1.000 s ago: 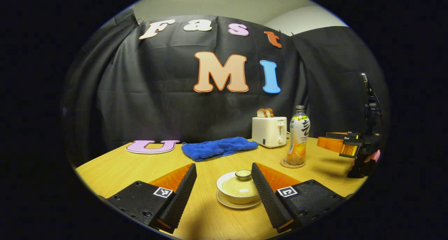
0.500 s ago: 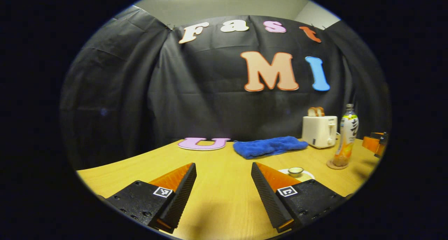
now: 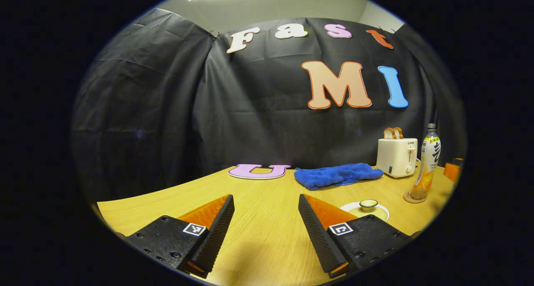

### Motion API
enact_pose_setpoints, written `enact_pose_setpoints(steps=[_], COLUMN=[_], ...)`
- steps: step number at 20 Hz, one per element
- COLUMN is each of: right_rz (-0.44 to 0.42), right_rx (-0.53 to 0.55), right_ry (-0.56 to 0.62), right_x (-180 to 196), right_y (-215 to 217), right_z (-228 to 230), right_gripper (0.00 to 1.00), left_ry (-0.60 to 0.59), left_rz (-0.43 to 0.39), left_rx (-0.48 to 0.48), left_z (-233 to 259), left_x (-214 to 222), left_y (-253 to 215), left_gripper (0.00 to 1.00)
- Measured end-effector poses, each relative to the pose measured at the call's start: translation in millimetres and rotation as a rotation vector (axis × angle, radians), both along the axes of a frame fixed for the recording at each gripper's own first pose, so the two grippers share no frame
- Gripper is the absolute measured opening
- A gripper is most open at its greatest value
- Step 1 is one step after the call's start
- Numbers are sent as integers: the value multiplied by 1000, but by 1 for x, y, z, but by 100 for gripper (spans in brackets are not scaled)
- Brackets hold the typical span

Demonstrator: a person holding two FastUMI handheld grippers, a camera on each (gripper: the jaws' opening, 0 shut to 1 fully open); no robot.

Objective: Open the teacup lid with one hand, grasp the water bottle and pour water into the teacup with the other hand; after pouring, place the water bottle on the coaster and then close the teacup lid.

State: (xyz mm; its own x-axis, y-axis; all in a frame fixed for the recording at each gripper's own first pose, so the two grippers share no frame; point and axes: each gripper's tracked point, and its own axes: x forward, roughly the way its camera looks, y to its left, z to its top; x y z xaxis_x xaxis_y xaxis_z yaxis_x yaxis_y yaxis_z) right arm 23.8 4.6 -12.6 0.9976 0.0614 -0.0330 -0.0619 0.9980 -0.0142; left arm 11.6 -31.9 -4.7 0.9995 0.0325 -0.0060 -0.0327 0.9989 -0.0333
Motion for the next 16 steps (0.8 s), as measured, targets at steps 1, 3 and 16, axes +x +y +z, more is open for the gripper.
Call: enact_pose_setpoints(steps=[1, 3, 16], right_rz=[-4, -9, -9], right_rx=[-1, -1, -2], right_ry=[-1, 0, 1], right_x=[0, 0, -2], right_y=[-1, -1, -1], right_z=[0, 0, 0], right_gripper=[88, 92, 92], left_ry=[0, 0, 0], left_rz=[-1, -7, -14], left_rx=[0, -1, -2], left_z=[0, 0, -1], left_x=[1, 0, 2], left_y=[0, -2, -4], left_gripper=[91, 91, 91])
